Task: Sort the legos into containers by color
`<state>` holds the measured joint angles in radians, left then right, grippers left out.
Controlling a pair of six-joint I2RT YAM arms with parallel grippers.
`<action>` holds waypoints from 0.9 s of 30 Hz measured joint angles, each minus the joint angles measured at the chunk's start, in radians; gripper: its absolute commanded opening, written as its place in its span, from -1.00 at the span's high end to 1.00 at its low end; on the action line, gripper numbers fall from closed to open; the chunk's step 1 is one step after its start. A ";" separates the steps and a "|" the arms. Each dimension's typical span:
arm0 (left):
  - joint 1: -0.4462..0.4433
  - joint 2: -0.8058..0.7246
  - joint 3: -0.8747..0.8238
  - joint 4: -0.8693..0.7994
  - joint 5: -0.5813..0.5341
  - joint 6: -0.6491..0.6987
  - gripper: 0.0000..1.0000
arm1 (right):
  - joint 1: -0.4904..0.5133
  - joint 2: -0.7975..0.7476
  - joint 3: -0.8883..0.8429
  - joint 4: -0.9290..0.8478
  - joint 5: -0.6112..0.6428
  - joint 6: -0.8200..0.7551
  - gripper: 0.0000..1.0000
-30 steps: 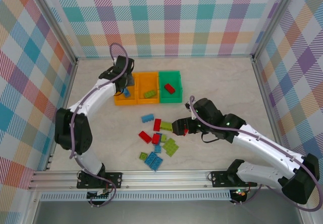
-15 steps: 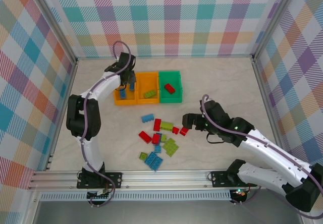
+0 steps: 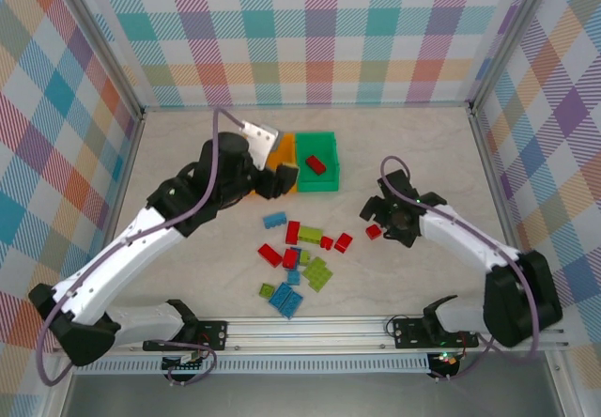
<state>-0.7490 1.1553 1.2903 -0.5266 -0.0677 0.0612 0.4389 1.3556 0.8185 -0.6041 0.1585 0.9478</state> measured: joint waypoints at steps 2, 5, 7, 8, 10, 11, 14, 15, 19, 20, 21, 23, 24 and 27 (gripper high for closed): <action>-0.010 -0.059 -0.092 0.003 0.054 0.083 -0.77 | -0.001 0.089 0.038 -0.016 -0.018 0.031 -0.74; -0.030 -0.140 -0.225 -0.005 0.134 0.210 -0.99 | -0.001 0.188 0.096 -0.034 -0.040 0.073 -0.62; -0.060 -0.172 -0.269 -0.022 0.184 0.303 -1.00 | -0.001 0.217 0.110 -0.034 -0.050 0.096 -0.55; -0.074 -0.182 -0.279 -0.028 0.202 0.341 -1.00 | -0.001 0.224 0.111 -0.035 -0.053 0.104 -0.52; -0.098 -0.196 -0.288 -0.041 0.234 0.420 -1.00 | -0.001 0.235 0.111 -0.042 -0.060 0.119 -0.45; -0.104 -0.198 -0.290 -0.048 0.244 0.452 -1.00 | -0.001 0.238 0.111 -0.042 -0.063 0.123 -0.40; -0.107 -0.208 -0.303 -0.074 0.283 0.555 -1.00 | -0.001 0.241 0.111 -0.040 -0.066 0.138 -0.23; -0.110 -0.212 -0.314 -0.082 0.293 0.585 -1.00 | -0.001 0.241 0.111 -0.038 -0.066 0.142 -0.16; -0.143 -0.230 -0.364 -0.132 0.315 0.688 -1.00 | -0.001 0.252 0.109 -0.017 -0.066 0.146 0.04; -0.151 -0.235 -0.373 -0.141 0.317 0.705 -1.00 | -0.001 0.259 0.109 -0.013 -0.066 0.145 0.04; -0.157 -0.239 -0.380 -0.151 0.318 0.722 -1.00 | -0.001 0.269 0.107 -0.008 -0.067 0.147 0.05; -0.166 -0.249 -0.396 -0.159 0.317 0.752 -1.00 | -0.001 0.285 0.097 0.005 -0.067 0.148 0.06; -0.168 -0.254 -0.401 -0.161 0.316 0.765 -1.00 | -0.001 0.286 0.092 0.005 -0.066 0.147 0.11; -0.172 -0.261 -0.407 -0.164 0.308 0.790 -1.00 | -0.001 0.269 0.082 0.020 -0.066 0.137 0.33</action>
<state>-0.9207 0.8940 0.8837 -0.6907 0.2401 0.8513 0.4377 1.6249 0.9005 -0.5838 0.0925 1.0843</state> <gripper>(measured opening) 0.998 0.383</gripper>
